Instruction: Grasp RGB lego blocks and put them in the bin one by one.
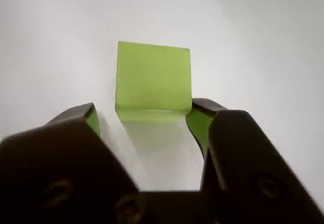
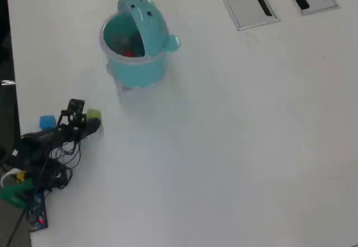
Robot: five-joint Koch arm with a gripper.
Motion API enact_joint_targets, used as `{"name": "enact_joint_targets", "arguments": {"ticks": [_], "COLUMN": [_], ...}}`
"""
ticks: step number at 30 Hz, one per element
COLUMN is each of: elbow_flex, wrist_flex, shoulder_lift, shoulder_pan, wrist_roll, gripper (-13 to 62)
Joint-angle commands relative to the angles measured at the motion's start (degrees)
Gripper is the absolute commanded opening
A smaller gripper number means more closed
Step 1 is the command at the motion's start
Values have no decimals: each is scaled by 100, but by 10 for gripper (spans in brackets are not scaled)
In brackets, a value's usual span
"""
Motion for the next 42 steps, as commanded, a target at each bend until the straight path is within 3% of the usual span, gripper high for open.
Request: {"name": "enact_joint_targets", "arguments": {"ticks": [1, 19, 27, 31, 35, 42], "elbow_flex": [-404, -896, -721, -747, -1433, -2874], "wrist_flex": [-334, -650, -896, -826, -694, -501], "shoulder_lift": [-18, -650, -624, -176, 686, 1011], "shoulder_pan": [-26, -97, -483, -729, -1072, -1362], "wrist_roll": [-114, -53, 316, 879, 1441, 2153], "gripper": [311, 285, 112, -49, -53, -54]}}
